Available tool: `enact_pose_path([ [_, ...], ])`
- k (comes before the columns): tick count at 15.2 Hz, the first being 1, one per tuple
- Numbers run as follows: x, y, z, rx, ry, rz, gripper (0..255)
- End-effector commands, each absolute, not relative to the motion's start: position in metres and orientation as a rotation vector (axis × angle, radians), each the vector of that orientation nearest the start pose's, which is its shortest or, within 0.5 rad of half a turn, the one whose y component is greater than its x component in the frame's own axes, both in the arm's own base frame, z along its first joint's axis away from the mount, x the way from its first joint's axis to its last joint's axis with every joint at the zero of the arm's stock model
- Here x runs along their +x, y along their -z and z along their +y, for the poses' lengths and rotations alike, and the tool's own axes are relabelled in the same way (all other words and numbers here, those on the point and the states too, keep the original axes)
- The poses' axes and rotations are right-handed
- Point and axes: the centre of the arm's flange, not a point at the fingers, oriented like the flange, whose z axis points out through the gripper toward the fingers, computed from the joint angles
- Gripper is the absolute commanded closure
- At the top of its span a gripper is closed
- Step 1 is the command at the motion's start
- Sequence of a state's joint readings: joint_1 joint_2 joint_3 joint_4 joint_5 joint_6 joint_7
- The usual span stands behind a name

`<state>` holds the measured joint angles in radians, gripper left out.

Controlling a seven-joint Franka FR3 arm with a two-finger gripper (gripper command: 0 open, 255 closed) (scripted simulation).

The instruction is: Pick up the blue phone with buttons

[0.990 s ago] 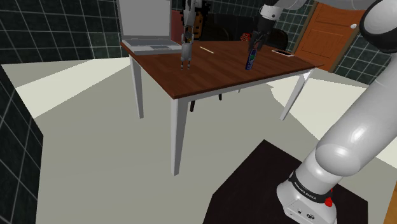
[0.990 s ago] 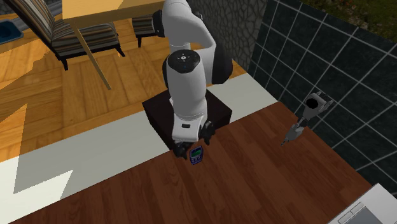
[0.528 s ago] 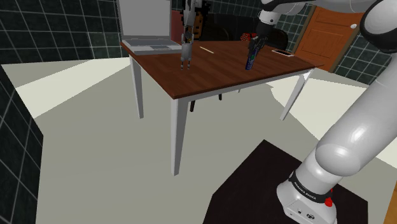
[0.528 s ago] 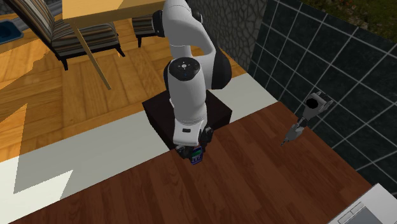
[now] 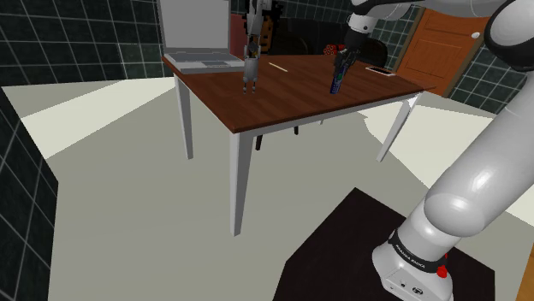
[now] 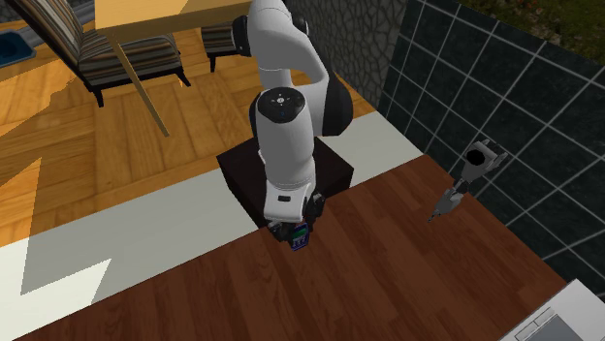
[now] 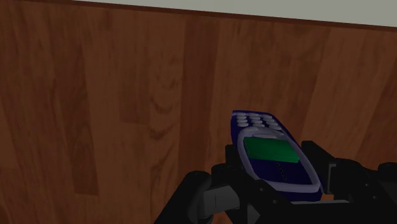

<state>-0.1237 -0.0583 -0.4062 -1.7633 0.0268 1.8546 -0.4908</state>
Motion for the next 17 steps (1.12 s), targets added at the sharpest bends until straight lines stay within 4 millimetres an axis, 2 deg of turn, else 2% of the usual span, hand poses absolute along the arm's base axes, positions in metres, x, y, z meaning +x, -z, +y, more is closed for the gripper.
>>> enact_pose_path([
  [1,0.481,-0.593,-0.286,-3.160,0.237,0.074,255],
  [15,0.481,-0.667,-0.286,-3.160,0.237,0.074,255],
  [17,0.481,-0.668,-0.286,-3.160,0.237,0.074,255],
])
